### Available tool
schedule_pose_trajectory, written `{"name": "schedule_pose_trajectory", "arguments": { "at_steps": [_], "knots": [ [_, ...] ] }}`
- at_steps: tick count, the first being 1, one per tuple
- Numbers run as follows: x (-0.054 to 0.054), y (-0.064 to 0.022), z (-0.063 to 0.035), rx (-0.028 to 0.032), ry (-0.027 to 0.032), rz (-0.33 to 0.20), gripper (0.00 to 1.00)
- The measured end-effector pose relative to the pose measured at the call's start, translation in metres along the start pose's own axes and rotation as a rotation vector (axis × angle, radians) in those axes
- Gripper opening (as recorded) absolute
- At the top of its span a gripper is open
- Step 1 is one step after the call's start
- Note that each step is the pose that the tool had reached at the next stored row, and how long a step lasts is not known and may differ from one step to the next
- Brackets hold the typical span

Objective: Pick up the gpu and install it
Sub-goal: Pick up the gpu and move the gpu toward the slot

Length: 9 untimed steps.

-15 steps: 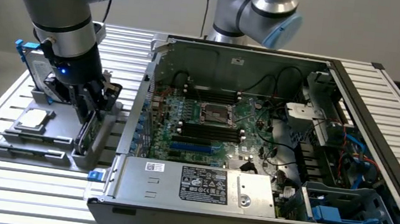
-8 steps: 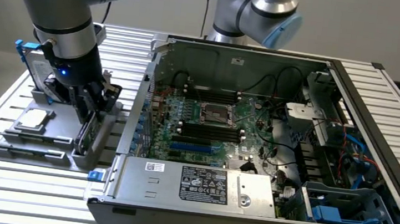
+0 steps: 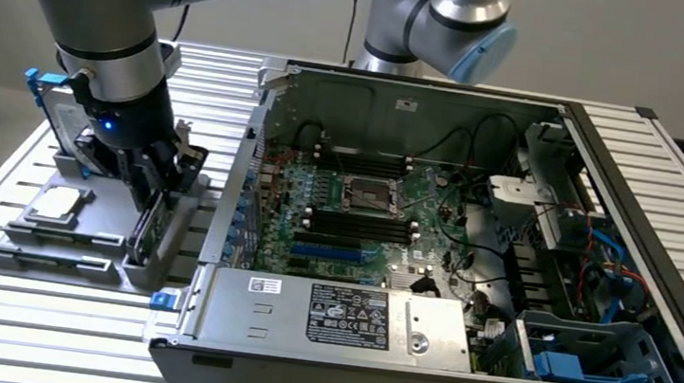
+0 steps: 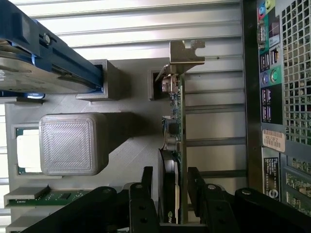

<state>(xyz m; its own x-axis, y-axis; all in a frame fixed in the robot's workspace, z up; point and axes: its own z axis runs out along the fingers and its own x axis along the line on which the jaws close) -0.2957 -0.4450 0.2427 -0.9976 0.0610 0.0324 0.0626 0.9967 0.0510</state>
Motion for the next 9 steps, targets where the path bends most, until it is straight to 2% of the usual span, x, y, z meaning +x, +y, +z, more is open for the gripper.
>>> {"name": "schedule_pose_trajectory", "arguments": {
  "at_steps": [5,6,7,8,9],
  "knots": [
    [0.0000,-0.0001,0.0002,0.0001,0.0002,0.000,0.40],
    [0.0000,-0.0001,0.0002,0.0001,0.0002,0.000,0.34],
    [0.0000,-0.0001,0.0002,0.0002,0.0003,0.000,0.34],
    [0.0000,-0.0001,0.0002,0.0002,0.0002,0.000,0.27],
    [0.0000,-0.0001,0.0002,0.0001,0.0001,0.000,0.27]
  ]
}}
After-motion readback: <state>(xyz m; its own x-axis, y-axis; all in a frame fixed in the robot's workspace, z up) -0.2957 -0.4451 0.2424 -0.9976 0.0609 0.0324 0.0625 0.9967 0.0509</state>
